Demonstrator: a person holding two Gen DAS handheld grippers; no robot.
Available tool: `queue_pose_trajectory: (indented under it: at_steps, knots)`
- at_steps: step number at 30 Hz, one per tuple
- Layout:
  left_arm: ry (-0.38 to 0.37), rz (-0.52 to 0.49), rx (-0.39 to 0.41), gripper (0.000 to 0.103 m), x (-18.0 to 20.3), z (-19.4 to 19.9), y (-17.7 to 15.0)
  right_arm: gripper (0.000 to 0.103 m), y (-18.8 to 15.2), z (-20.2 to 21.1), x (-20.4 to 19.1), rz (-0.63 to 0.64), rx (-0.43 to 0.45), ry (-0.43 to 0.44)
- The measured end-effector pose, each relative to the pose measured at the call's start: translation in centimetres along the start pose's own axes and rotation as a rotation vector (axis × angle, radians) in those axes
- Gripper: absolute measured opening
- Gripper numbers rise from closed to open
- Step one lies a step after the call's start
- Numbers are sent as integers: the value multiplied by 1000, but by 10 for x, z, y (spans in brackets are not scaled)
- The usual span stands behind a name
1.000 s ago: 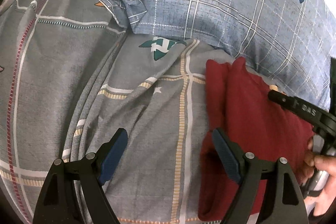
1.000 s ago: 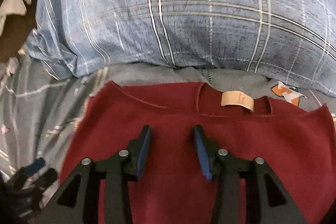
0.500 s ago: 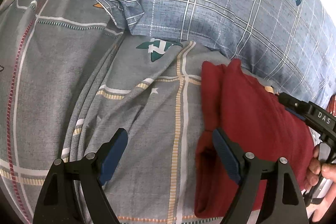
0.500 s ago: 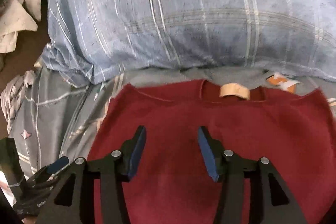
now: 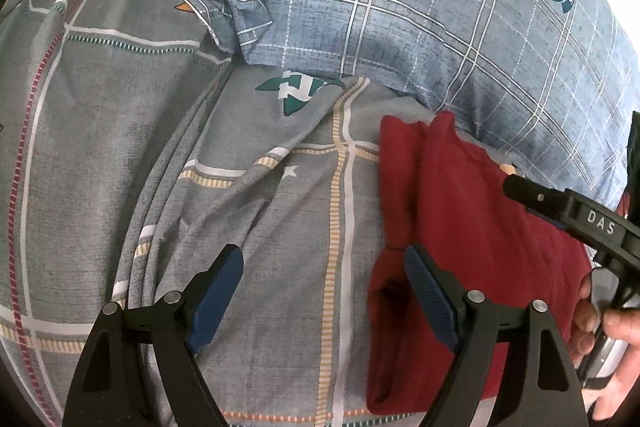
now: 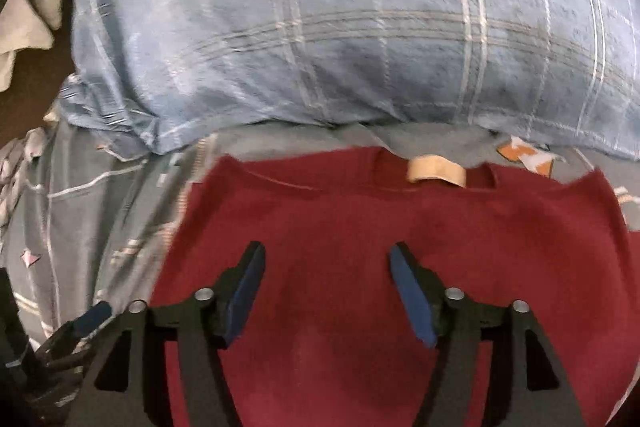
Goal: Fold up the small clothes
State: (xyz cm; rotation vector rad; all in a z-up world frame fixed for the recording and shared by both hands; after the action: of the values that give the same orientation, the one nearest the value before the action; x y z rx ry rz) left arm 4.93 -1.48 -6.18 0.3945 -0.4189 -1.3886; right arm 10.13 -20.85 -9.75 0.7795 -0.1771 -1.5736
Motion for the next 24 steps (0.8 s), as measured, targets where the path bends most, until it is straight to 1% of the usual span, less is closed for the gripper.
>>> queue_pose_trajectory:
  at_steps: [2,5,10,12,14,17,24]
  knots:
    - [1,-3,-2,83,0,0,-1,72,-5,-5,-4,2,-16,10]
    - [-5,-1,-5,83,1,0,-1,73,-10,-10,-9,20,-15,2]
    - [-10,-13,-23,83,4,-3,-4,73,1,-10,-37,24,-16,74]
    - [-1,-21,-27,83,4,-5,-5,73,6,-17,-49,48,-34,67]
    - [3,-23,-28,83,4,-7,-4,73,7,-32,-59,68,-76,66]
    - [6,-19,-41,83,5,-11,-4,73,2,-50,-66,63,-130,59]
    - [-2,-27,-41,83,9,-12,-3,75,-8,-60,-66,68,-150,56]
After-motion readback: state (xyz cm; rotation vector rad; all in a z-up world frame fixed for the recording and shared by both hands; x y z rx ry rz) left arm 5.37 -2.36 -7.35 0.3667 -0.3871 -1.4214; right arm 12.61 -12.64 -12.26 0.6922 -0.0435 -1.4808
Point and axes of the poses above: each gripper's, at about its wrist camera, not at the fingertips, and z roughly against the way its jaws point, x to its right, y to its top, the point moved 10 cm from there along -z, roughly the way its jaws point, and after that the axes turned 14 degrees about y, right-handed, at the moved point
